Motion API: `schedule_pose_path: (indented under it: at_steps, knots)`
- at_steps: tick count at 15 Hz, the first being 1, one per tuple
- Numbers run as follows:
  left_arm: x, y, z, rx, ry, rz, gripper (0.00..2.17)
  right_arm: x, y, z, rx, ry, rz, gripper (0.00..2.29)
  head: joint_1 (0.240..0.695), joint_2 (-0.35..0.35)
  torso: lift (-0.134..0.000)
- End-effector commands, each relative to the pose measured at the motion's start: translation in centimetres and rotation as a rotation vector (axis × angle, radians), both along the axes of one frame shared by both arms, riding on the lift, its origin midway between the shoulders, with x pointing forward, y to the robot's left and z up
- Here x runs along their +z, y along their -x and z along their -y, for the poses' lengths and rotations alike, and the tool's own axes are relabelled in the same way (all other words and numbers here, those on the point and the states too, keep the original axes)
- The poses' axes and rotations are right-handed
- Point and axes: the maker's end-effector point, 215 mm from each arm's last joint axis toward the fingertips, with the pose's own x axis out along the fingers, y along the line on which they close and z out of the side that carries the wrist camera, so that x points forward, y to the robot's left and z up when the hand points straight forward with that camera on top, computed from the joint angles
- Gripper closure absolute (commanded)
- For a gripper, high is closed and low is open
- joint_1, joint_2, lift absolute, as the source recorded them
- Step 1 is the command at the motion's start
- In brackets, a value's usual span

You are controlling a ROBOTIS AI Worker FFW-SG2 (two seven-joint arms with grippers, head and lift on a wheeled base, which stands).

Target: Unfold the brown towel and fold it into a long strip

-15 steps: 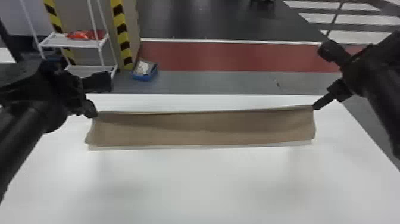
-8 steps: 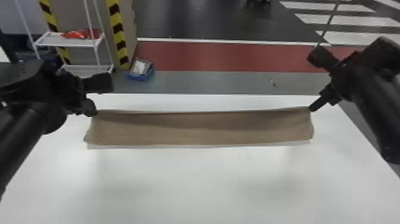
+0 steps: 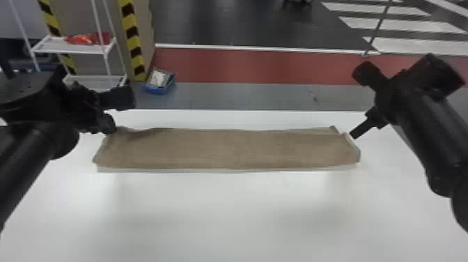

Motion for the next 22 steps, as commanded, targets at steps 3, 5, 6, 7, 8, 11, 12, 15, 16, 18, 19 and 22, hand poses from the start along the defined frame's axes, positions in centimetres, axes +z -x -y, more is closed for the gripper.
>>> schedule_pose_path:
  at_steps: [3,5,6,7,8,11,12,15,16,18,19,22]
  knots:
    - [-0.2,0.0,0.0,-0.003,-0.001,0.011,1.95,-0.6,0.4,0.1,-0.007,-0.003,-0.006,0.12,0.654,-0.099,-0.123]
    - [-0.3,-0.2,0.0,0.003,0.004,0.027,1.89,-0.8,0.6,0.4,-0.015,-0.011,-0.006,0.12,0.656,-0.099,-0.123]
    - [0.0,-0.3,0.2,0.008,0.028,0.044,1.77,-0.9,0.7,0.5,-0.019,-0.015,-0.005,0.12,0.657,-0.1,-0.123]
    - [0.5,-0.6,0.5,0.023,0.062,0.093,1.63,-1.3,1.1,0.8,-0.038,-0.034,-0.007,0.12,0.657,-0.101,-0.123]
    - [0.8,-0.5,0.4,0.026,0.063,0.134,1.47,-0.9,0.9,0.9,-0.05,-0.049,0.007,0.12,0.657,-0.102,-0.123]
    - [1.5,0.0,0.2,0.028,0.093,0.153,0.88,-0.5,1.3,1.4,-0.101,-0.119,0.036,0.13,0.653,-0.107,-0.123]
    - [1.7,0.3,-0.2,0.032,0.099,0.164,0.51,-0.4,1.5,1.5,-0.13,-0.15,0.045,0.13,0.654,-0.111,-0.123]
    - [1.5,1.3,-2.4,0.109,0.105,0.152,0.0,-0.4,2.4,2.0,-0.227,-0.238,0.069,0.13,0.653,-0.11,-0.123]
    - [1.8,1.7,-3.4,0.134,0.13,0.166,0.0,-0.6,2.7,2.0,-0.268,-0.292,0.078,0.12,0.655,-0.107,-0.123]
    - [2.3,2.2,-4.5,0.171,0.189,0.202,0.02,-1.2,3.2,2.8,-0.333,-0.331,0.094,0.13,0.66,-0.097,-0.123]
    - [2.7,2.1,-4.2,0.175,0.213,0.235,0.02,-1.6,3.7,3.9,-0.366,-0.331,0.103,0.13,0.662,-0.094,-0.123]
    - [3.0,1.9,-3.5,0.194,0.255,0.315,0.03,-3.7,5.6,6.1,-0.434,-0.364,0.106,0.13,0.668,-0.101,-0.123]
